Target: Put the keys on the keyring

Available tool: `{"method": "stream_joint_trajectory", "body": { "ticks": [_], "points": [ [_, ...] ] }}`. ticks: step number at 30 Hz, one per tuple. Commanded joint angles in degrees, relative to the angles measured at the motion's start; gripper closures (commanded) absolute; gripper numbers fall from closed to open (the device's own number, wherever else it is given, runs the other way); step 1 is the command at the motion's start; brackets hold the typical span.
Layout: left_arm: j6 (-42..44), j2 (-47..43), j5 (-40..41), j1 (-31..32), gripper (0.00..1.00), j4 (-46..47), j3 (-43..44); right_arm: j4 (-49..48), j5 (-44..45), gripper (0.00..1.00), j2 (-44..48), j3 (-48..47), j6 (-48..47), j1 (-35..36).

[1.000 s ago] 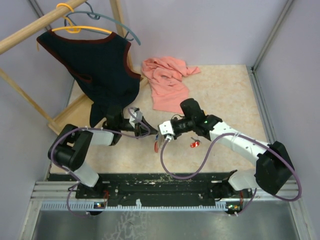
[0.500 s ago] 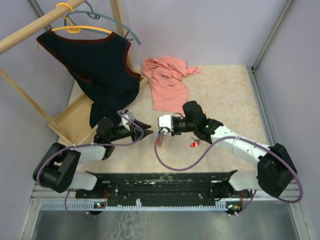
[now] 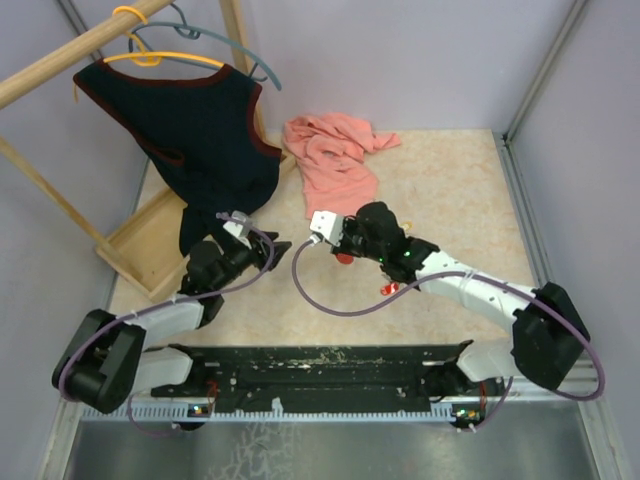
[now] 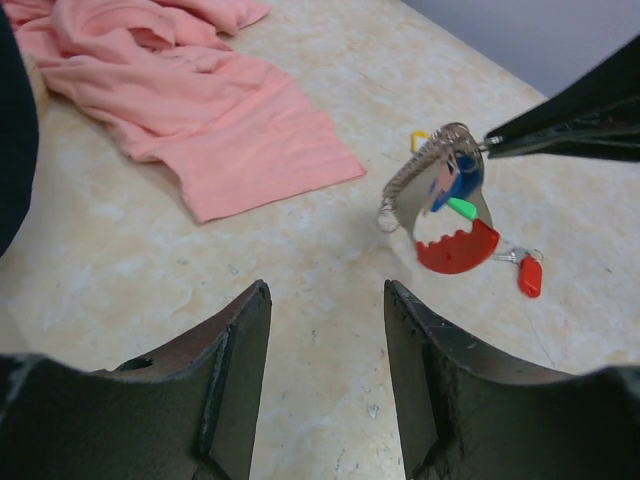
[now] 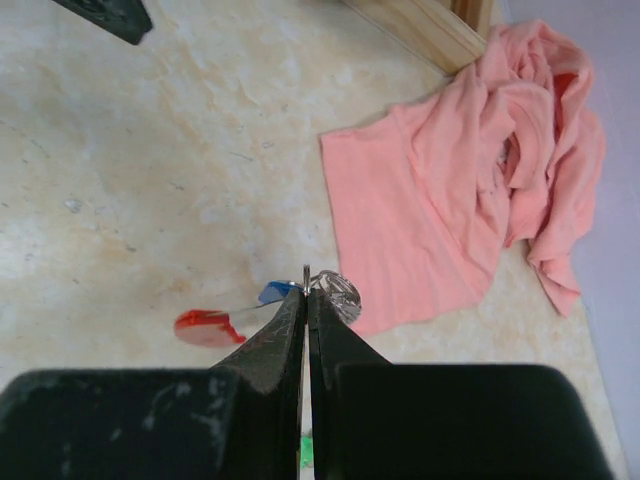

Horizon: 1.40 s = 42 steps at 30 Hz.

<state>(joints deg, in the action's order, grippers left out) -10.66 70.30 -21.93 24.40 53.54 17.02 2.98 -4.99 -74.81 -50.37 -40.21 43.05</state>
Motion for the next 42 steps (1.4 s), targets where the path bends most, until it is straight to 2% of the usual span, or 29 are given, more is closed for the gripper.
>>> {"method": "stream_joint_trajectory", "body": {
  "ticks": [1, 9, 11, 15, 21, 24, 27, 33, 42],
  "points": [
    [-2.6, -2.9, 7.2, 0.3, 0.44, -3.0, -1.6, -2.4, 4.4, 1.00, -3.4, -1.6, 7.5, 4.6],
    [-6.3, -6.9, 10.6, 0.3, 0.43, -11.9, -2.0, -1.1, 8.4, 0.99, -18.1, -3.4, 26.0, 15.4],
    [-7.7, -7.3, 9.5, 0.3, 0.43, -13.7, -2.0, -0.4, 7.7, 0.98, -21.8, -5.4, 30.9, 16.2],
    [-11.3, -6.8, 5.9, 0.4, 0.43, -16.5, -2.0, 2.9, 6.6, 0.82, -23.6, -8.5, 35.1, 16.0],
    [-14.8, -1.9, -1.3, 1.1, 0.44, -16.2, -2.1, 8.6, 3.1, 0.65, -20.4, -9.6, 39.2, 11.9],
    [-18.1, -0.1, -3.7, 1.5, 0.43, -15.8, -2.4, 9.9, -1.1, 0.63, -17.5, -9.1, 41.9, 9.7],
    [-20.9, 0.2, -3.3, 3.8, 0.44, -16.5, -3.1, 9.3, 0.9, 0.63, -16.5, -7.5, 42.7, 7.6],
    [-21.1, 1.7, 5.0, 12.2, 0.45, -21.4, -1.3, 7.2, 0.3, 0.63, -16.3, -6.1, 43.3, 5.1],
    [-21.5, 7.3, 9.0, 12.7, 0.55, -24.3, 3.1, 2.1, 3.5, 0.69, -15.7, -1.6, 45.6, 3.3]
  ]
}}
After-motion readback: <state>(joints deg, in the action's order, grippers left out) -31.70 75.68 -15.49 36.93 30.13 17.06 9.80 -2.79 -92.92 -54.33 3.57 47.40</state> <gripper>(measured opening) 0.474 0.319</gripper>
